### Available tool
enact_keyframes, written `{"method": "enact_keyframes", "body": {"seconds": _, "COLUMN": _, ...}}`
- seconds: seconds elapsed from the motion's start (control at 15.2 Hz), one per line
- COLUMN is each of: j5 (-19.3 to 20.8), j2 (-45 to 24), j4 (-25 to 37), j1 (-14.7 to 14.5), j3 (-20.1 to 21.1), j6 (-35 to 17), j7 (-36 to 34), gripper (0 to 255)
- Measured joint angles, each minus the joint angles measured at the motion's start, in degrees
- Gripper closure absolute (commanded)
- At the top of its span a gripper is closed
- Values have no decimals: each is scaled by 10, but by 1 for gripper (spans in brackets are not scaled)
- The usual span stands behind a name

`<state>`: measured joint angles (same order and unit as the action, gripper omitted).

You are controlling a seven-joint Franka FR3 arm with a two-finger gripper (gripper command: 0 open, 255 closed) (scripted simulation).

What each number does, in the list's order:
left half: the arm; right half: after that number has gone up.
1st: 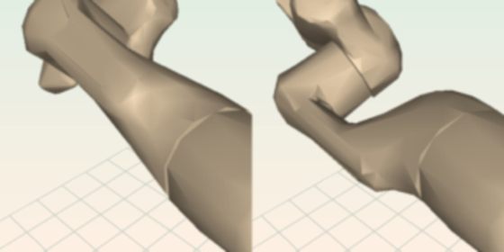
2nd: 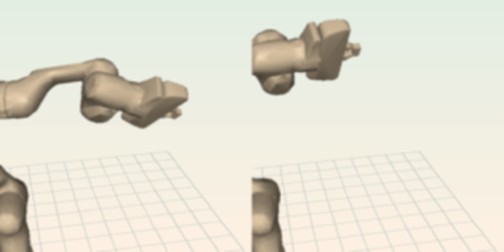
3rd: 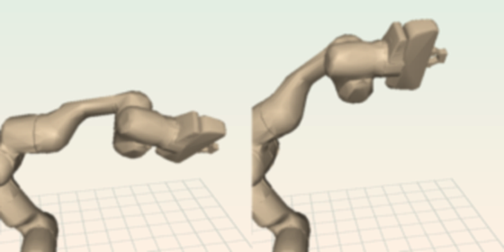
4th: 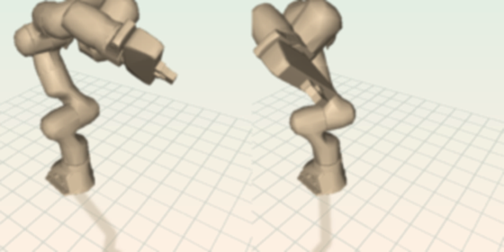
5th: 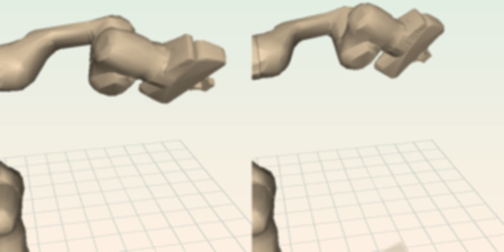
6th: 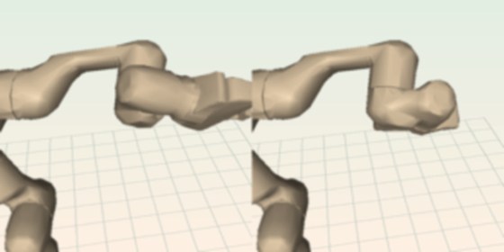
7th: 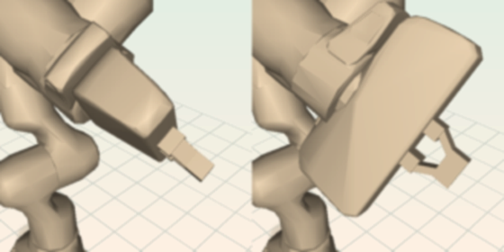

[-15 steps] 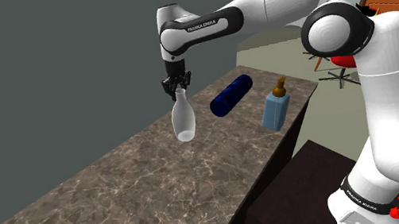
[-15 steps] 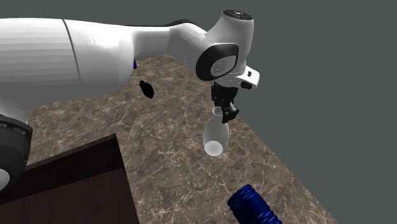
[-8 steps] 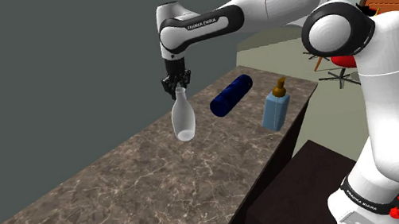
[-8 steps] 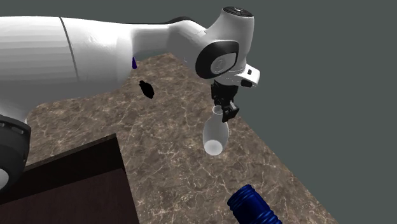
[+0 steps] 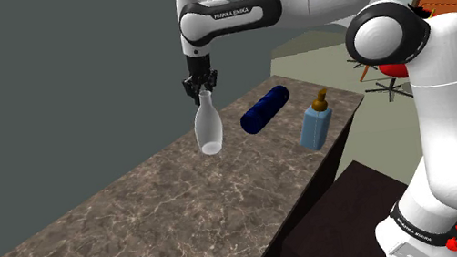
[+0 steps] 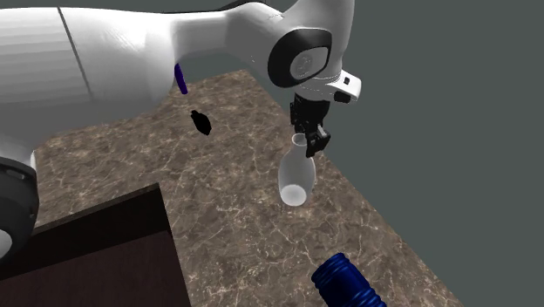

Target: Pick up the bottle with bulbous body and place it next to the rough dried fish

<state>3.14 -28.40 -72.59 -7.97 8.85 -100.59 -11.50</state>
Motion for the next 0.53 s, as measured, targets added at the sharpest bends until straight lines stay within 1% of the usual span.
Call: {"method": "enact_keyframes", "body": {"seconds": 0.53, "j5": 0, "j2": -7, "j4": 75, "j1": -3, "j3": 0, "j6": 68, "j7": 1, "gripper": 255}}
